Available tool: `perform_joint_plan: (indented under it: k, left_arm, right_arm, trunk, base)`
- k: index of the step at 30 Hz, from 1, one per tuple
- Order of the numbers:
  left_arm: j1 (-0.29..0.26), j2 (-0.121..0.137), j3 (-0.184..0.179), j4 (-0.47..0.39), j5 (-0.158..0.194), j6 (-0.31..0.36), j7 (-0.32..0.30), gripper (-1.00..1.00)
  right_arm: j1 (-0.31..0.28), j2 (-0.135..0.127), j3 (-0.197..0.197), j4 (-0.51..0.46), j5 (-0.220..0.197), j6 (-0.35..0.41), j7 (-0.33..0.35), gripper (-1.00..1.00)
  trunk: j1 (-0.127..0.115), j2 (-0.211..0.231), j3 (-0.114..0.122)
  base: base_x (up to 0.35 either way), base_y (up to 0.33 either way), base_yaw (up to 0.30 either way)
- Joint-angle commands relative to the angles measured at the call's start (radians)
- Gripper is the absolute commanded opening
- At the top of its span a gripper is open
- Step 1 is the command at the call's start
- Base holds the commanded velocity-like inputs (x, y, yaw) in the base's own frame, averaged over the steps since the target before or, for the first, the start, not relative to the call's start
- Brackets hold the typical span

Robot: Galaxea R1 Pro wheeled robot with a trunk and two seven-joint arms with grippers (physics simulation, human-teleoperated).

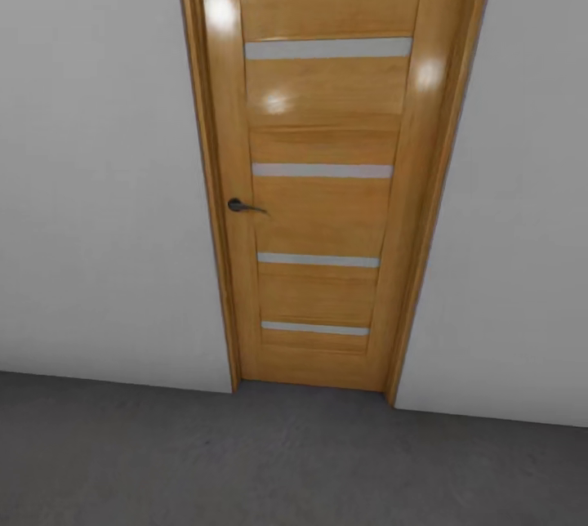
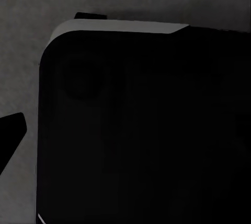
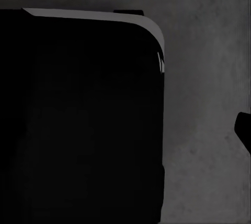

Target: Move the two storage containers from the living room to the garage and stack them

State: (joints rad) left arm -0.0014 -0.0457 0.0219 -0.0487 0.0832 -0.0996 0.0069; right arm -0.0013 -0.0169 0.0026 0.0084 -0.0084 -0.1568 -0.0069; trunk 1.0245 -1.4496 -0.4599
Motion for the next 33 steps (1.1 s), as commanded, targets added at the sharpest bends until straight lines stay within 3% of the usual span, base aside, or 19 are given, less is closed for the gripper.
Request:
perform_joint_plan:
  k: [1, 33]
  left_arm:
    - [0.000, 0.000, 0.001, 0.000, 0.009, -0.003, 0.001, 1.00]
    - [0.000, 0.001, 0.003, -0.002, 0.007, -0.008, 0.001, 1.00]
  right_arm:
    - [0.000, 0.000, 0.000, 0.001, -0.001, -0.004, -0.001, 1.00]
    - [0.000, 0.000, -0.001, 0.002, -0.001, -0.006, -0.001, 1.00]
  trunk:
    - [0.001, 0.000, -0.001]
    - [0.001, 0.000, -0.001]
  base:
    - [0.277, -0.170, 0.000]
    - [0.285, -0.129, 0.000]
